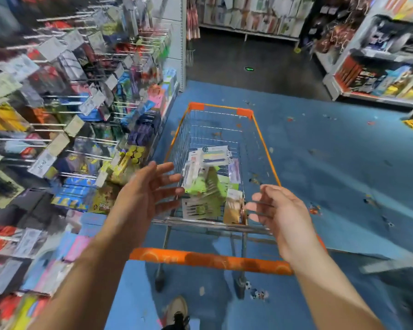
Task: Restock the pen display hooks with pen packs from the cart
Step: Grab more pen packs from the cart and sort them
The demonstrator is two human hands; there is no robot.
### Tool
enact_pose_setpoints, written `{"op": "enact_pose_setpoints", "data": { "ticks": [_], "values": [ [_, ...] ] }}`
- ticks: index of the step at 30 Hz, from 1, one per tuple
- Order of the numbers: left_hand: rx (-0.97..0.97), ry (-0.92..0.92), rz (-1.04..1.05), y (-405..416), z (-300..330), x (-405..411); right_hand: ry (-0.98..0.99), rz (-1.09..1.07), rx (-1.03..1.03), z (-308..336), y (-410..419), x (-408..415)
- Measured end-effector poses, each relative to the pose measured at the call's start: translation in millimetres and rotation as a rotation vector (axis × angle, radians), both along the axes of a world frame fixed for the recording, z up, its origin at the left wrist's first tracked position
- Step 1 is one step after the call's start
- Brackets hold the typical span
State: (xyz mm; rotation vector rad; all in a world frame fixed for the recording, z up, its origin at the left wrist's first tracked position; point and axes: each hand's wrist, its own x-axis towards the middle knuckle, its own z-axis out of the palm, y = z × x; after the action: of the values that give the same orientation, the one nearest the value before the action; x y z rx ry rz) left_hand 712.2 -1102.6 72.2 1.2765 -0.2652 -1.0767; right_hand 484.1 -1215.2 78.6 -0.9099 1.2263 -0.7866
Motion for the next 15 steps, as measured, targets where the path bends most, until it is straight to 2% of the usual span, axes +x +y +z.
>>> {"op": "enact_pose_setpoints", "data": {
  "ticks": [8, 15],
  "values": [
    [0.129, 0.025, -0.066, -74.9, -32.5, 41.8, 0.036, -0.071, 0.138, -34.8, -63.7, 33.0],
    [0.262, -0.004, -0.103, -134.1, -76.0, 53.9, 0.064, 0.021, 0.284, -83.3, -121.7, 44.9]
  ]
}}
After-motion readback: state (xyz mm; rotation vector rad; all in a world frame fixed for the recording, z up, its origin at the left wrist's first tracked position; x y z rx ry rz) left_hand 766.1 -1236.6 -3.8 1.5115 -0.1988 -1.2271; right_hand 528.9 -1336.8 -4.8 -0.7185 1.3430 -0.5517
